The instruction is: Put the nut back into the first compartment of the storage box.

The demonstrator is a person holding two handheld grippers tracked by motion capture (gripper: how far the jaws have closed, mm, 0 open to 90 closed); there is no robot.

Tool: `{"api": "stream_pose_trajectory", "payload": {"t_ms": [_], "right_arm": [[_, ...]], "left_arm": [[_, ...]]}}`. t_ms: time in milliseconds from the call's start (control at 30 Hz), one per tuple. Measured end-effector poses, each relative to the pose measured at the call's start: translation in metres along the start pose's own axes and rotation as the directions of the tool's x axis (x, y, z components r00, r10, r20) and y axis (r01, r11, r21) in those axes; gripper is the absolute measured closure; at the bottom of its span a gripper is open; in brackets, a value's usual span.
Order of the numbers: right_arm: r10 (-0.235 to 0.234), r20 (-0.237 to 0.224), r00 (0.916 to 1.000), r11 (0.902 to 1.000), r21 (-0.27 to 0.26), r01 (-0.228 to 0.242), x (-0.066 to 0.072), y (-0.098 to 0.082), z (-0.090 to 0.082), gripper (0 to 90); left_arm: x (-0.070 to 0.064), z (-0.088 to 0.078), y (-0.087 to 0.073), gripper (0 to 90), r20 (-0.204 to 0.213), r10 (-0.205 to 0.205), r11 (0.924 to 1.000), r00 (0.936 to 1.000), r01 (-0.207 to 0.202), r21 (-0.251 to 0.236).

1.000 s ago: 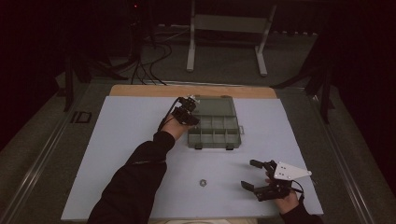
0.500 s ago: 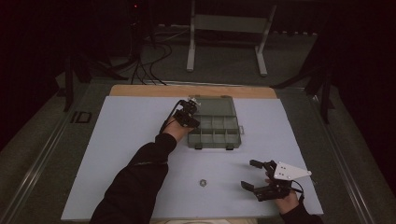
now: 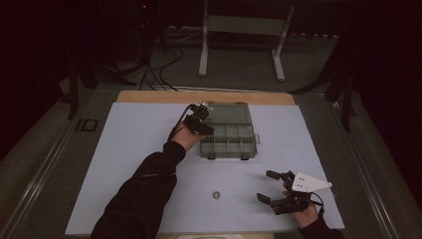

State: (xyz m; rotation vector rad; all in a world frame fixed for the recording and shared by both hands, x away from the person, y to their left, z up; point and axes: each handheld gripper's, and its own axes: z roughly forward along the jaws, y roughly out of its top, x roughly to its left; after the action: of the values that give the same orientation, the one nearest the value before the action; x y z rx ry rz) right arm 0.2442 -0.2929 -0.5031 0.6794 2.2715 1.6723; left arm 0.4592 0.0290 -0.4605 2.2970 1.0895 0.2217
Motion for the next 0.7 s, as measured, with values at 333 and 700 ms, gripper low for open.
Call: {"api": "stream_pose_trajectory", "payload": {"t_ms": [333, 700], "right_arm": [[-0.001, 0.002, 1.0, 1.0, 0.0, 0.001, 0.0, 0.0, 0.0, 13.9], [-0.001, 0.004, 1.0, 1.0, 0.0, 0.001, -0.001, 0.0, 0.0, 13.9]], "left_arm": [[-0.016, -0.025, -0.006, 34.0, 0.008, 0.075, 0.9971, 0.9971, -0.075, 0.007], [-0.028, -0.045, -0.022, 22.0, 0.097, 0.138, 0.99, 0.9856, -0.135, -0.039]]}}
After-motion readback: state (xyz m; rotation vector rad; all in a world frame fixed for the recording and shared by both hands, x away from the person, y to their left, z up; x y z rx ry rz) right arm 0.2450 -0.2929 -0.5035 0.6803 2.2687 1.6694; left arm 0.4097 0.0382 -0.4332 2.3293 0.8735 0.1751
